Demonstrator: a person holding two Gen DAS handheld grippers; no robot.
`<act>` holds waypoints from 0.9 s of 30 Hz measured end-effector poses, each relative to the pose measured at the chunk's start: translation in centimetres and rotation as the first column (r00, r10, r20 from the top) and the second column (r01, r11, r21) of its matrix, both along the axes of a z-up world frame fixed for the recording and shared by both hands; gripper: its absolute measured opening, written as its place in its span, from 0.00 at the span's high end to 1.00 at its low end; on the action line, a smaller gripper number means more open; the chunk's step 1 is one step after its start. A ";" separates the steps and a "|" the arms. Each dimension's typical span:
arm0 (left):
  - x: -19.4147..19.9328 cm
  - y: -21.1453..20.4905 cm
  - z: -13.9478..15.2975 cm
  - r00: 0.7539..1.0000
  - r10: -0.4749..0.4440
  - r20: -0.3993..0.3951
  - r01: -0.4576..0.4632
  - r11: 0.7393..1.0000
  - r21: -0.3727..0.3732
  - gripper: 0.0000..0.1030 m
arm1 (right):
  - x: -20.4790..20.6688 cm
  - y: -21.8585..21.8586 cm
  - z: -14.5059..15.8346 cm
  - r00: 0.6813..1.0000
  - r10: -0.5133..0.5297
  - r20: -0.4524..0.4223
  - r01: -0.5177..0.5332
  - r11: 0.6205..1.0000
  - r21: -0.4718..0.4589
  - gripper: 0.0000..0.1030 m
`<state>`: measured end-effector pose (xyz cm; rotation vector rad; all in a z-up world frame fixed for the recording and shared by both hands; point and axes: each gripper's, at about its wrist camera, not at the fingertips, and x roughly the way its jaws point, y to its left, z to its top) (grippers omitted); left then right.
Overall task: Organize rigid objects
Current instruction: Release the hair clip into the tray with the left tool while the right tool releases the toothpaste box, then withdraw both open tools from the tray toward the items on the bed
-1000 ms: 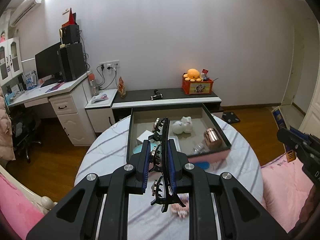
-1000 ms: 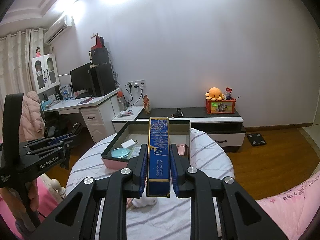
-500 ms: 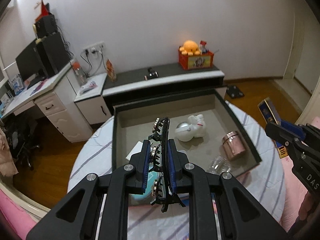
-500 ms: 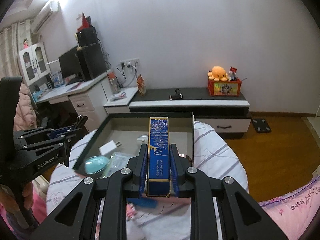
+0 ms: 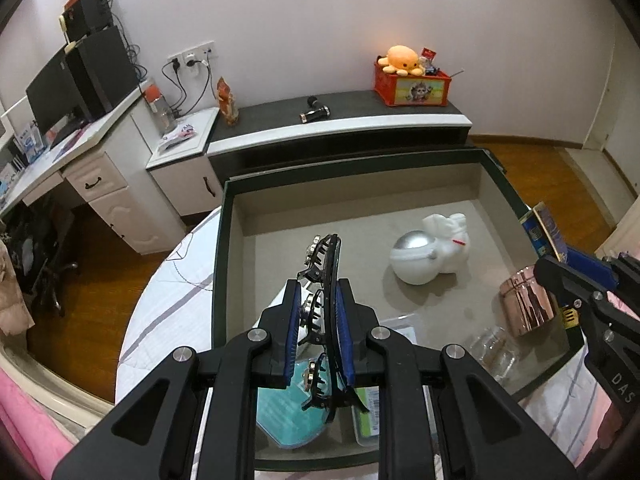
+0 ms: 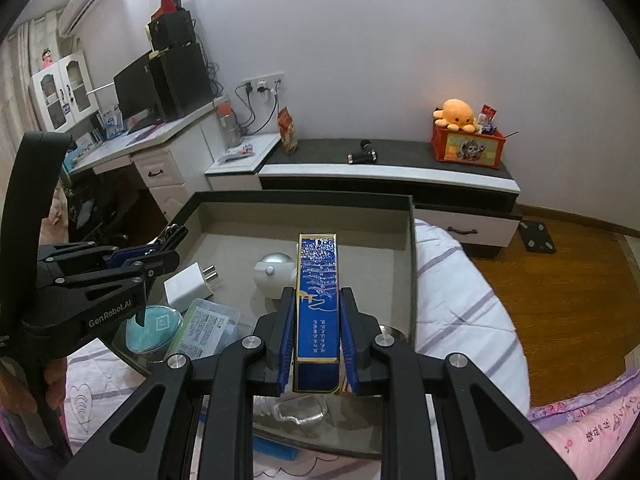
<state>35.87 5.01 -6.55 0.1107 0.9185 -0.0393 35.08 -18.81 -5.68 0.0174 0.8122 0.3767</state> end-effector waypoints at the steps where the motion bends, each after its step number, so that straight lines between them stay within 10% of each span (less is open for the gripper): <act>1: 0.0 0.2 -0.1 1.000 0.002 -0.007 -0.002 1.000 -0.003 0.76 | 0.2 0.1 -0.1 1.000 -0.003 -0.005 0.003 1.000 -0.001 0.79; 4: 0.0 0.3 -0.2 1.000 0.018 0.001 -0.018 1.000 0.013 0.19 | 0.6 0.0 -0.1 0.999 -0.047 -0.011 0.047 0.999 -0.017 0.56; 5: -0.2 0.3 -0.1 0.999 0.027 0.024 -0.028 0.999 0.020 0.15 | 0.5 0.0 0.1 0.998 -0.063 0.005 0.063 0.998 -0.030 0.41; 27: -2.6 0.2 1.6 0.998 0.023 0.066 -0.027 0.998 0.051 0.15 | -2.2 -1.0 3.1 0.985 -0.157 0.066 0.161 0.986 -0.050 0.33</act>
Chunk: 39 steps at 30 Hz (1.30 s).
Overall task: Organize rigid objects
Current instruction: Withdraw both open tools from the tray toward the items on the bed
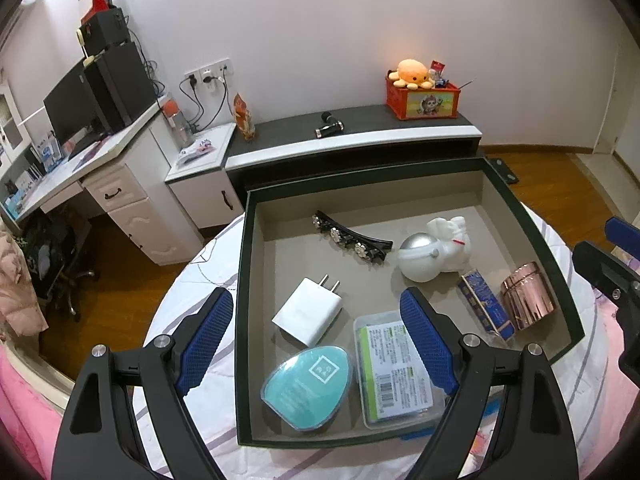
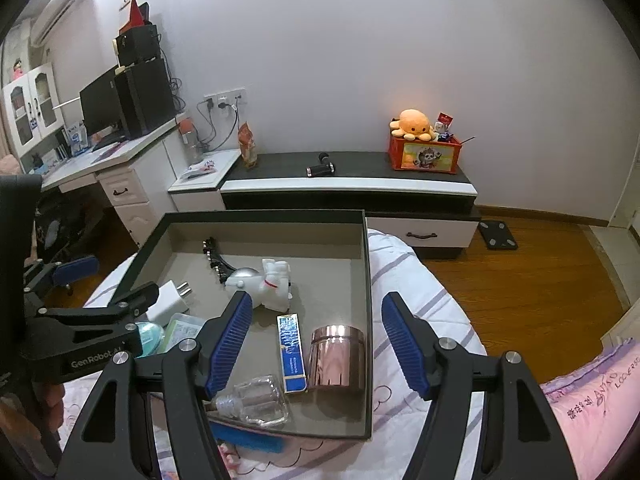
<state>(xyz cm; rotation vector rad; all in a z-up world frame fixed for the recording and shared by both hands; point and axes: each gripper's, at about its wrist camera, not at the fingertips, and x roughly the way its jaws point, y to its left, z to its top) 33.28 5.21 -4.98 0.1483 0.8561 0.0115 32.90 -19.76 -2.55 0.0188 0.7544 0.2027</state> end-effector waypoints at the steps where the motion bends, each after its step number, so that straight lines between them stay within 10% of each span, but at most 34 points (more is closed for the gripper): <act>1: -0.3 -0.1 0.2 1.000 0.003 0.001 -0.003 1.000 -0.002 0.15 | -0.4 0.0 0.3 1.000 -0.004 0.008 0.004 1.000 -0.002 0.32; 25: -16.0 1.8 7.9 0.976 0.037 0.214 -0.018 0.996 -0.089 0.09 | -15.5 1.1 8.0 0.972 0.035 0.233 -0.028 0.999 -0.036 0.23; 39: -25.5 1.5 7.8 0.956 0.029 0.292 0.003 0.994 -0.109 0.00 | -23.4 0.3 8.5 0.956 0.034 0.291 -0.030 0.999 -0.019 0.22</act>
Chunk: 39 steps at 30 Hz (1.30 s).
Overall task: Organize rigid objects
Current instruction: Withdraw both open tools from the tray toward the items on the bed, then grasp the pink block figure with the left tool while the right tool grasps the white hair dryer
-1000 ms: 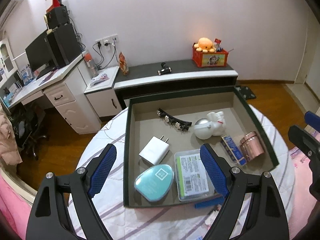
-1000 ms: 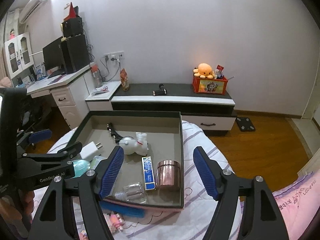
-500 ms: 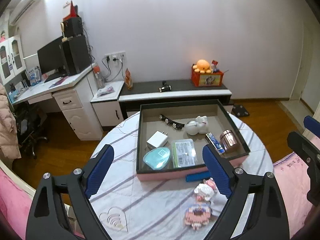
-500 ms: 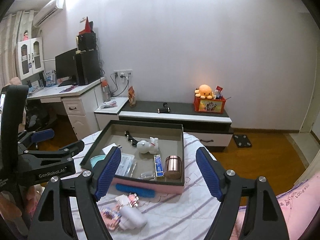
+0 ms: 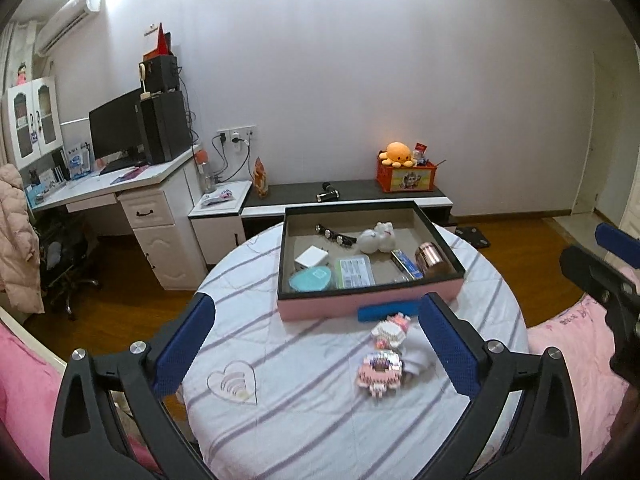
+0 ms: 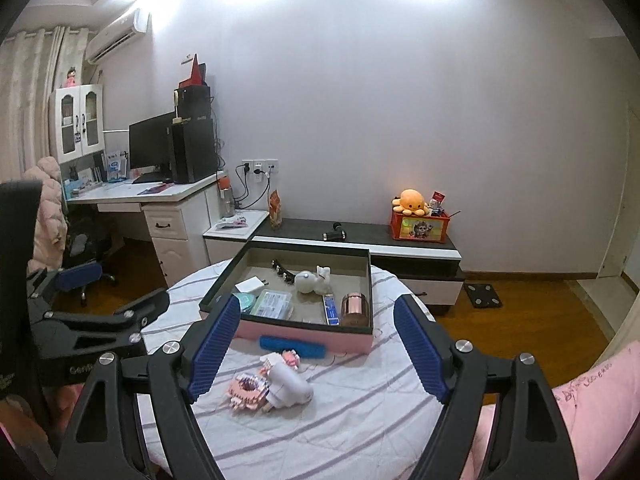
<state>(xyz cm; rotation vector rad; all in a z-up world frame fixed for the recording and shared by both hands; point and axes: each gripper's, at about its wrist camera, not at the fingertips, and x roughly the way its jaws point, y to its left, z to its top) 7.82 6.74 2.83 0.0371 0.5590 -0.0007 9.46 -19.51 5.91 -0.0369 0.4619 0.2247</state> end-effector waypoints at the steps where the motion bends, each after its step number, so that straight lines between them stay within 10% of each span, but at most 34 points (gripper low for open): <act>1: -0.3 -0.1 -0.1 1.000 -0.004 -0.002 0.004 1.000 -0.002 0.00 | -0.3 -0.1 0.0 1.000 -0.005 0.002 0.005 1.000 -0.002 0.22; 25: 0.3 -1.8 -2.3 0.997 -0.032 -0.072 0.034 0.999 0.029 0.00 | -0.8 -2.0 -1.6 0.997 -0.059 -0.048 0.059 0.998 0.005 0.21; 39: 5.7 -0.8 -7.9 0.964 0.020 -0.265 -0.011 0.999 0.036 0.00 | 5.4 0.4 -7.6 0.964 -0.005 -0.267 -0.006 0.999 -0.041 0.21</act>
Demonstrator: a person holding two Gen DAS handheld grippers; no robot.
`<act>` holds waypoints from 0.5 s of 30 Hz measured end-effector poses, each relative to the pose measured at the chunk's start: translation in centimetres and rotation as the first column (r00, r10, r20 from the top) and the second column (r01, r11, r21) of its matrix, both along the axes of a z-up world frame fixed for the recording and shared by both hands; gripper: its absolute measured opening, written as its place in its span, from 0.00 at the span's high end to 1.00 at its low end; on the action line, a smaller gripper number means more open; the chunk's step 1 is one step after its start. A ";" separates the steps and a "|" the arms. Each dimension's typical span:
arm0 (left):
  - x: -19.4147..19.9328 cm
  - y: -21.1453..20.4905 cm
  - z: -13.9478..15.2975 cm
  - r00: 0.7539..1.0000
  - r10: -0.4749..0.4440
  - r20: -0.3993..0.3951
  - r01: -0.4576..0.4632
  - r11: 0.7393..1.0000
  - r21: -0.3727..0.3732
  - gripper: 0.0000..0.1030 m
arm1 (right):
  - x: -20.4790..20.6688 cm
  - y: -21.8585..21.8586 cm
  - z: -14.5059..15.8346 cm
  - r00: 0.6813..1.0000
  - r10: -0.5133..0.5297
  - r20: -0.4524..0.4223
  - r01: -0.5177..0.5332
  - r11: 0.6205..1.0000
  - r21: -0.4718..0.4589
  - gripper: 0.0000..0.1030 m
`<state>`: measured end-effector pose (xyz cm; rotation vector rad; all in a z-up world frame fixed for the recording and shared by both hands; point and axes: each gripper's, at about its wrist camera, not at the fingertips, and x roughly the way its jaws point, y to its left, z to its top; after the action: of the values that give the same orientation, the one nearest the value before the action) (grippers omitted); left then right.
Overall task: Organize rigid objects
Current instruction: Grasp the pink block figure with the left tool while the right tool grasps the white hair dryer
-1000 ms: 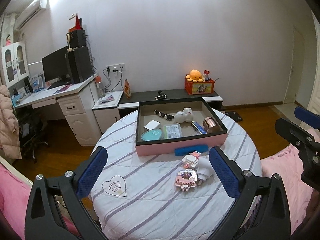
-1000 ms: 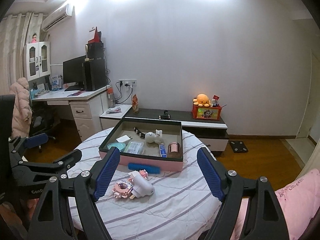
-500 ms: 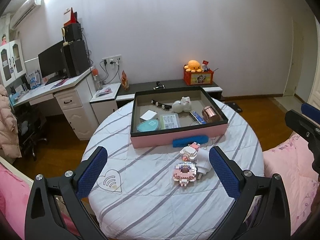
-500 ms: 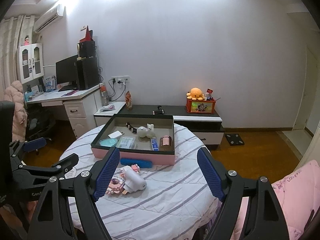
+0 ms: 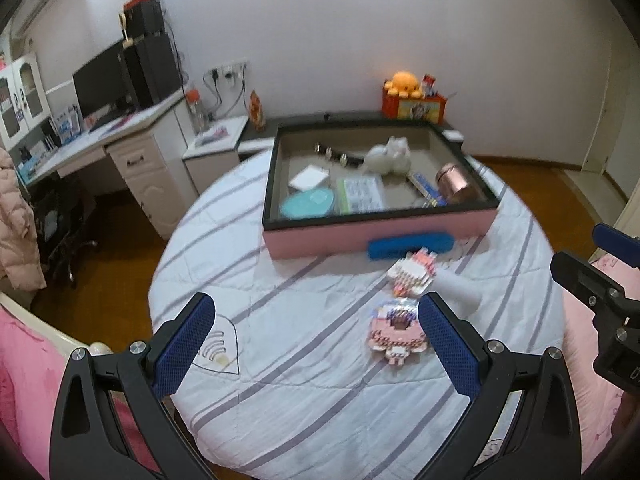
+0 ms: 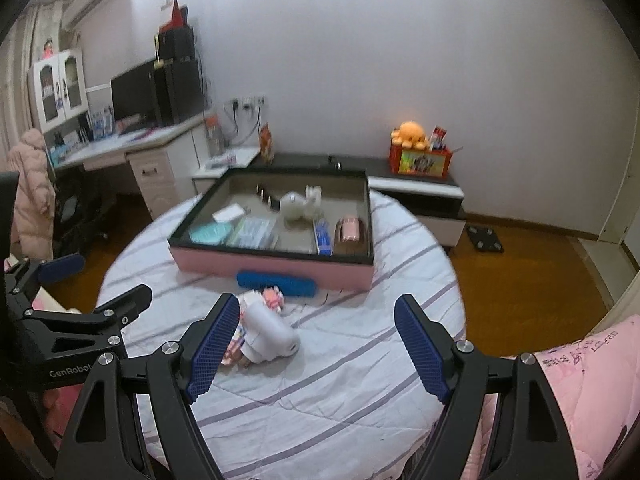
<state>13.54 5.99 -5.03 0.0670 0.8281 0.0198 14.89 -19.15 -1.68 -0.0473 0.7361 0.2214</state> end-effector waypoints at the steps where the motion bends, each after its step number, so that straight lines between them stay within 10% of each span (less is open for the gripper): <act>1: 0.3 0.1 -0.5 1.000 -0.003 -0.017 0.003 1.000 -0.001 0.00 | 0.4 0.1 -0.5 1.000 0.002 -0.016 -0.002 1.000 0.002 0.21; 15: 4.3 2.9 -5.9 0.985 0.004 -0.173 -0.014 0.998 -0.059 0.00 | 6.0 3.7 -9.8 0.946 0.036 -0.322 -0.032 0.999 0.017 0.21</act>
<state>17.86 8.90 -10.91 0.0086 1.0018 -0.0022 20.94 -15.40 -11.53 -0.0122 1.0609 0.2703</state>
